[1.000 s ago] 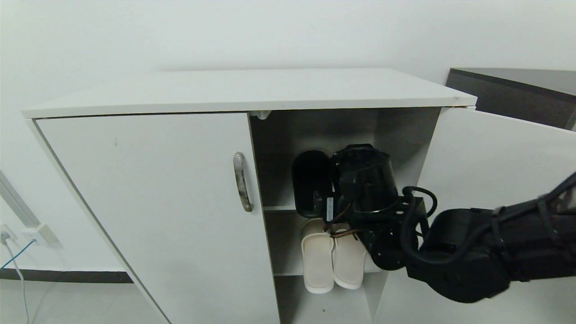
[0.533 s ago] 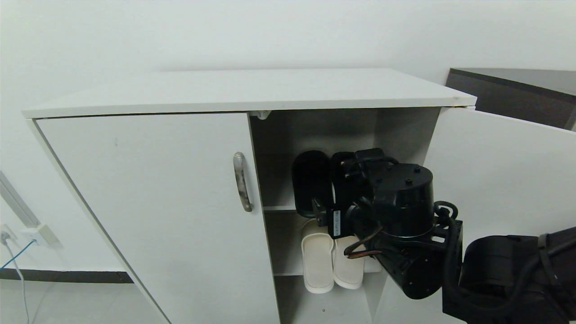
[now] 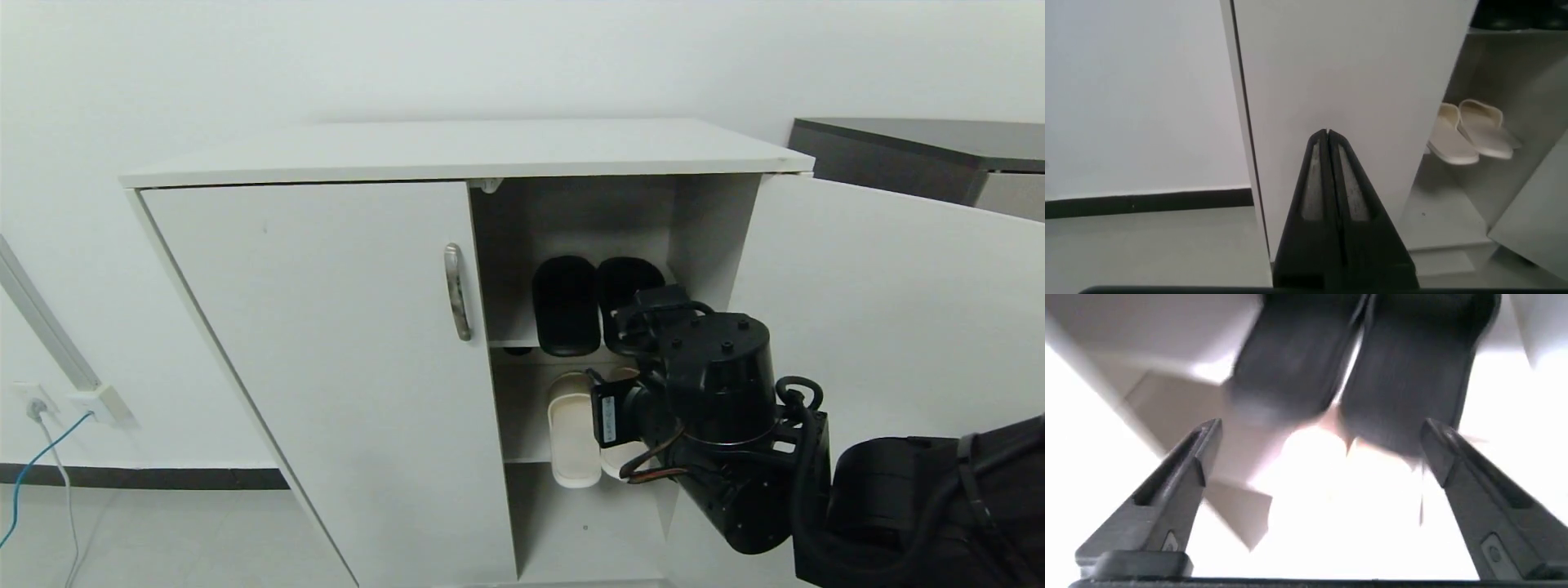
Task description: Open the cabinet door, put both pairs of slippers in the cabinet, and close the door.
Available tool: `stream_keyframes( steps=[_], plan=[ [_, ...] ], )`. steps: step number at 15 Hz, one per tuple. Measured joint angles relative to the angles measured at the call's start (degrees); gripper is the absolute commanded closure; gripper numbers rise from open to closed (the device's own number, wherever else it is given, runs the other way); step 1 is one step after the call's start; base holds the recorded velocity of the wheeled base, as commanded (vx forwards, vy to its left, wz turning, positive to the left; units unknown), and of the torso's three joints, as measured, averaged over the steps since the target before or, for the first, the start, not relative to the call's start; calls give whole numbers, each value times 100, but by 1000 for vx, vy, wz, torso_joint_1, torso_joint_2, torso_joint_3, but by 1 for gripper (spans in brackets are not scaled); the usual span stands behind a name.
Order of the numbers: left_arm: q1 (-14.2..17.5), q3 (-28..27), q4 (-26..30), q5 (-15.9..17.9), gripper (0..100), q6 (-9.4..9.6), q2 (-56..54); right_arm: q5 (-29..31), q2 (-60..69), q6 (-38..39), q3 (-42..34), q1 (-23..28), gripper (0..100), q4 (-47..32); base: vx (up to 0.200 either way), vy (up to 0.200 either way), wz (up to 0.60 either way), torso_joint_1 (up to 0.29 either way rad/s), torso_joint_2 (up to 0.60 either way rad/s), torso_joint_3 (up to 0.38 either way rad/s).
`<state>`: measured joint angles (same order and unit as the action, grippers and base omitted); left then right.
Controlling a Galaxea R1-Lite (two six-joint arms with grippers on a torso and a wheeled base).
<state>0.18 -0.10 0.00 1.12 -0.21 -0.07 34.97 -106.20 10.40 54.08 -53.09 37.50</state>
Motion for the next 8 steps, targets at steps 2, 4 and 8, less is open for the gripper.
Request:
stream_keyframes(
  steps=[2,4,8],
  plan=[
    [0,0,0,2,100,2,0,-93,-11,0,-61,9,100,11,-200,0,0,2,2,7],
    [-2,0,0,2,100,-1,0,-274,-9,-52,-168,20,100,66,-200,0,0,2,2,7],
    [-5,0,2,0,100,-1,0,-310,-9,-162,-306,78,100,112,-200,0,0,1,6,-2]
  ],
)
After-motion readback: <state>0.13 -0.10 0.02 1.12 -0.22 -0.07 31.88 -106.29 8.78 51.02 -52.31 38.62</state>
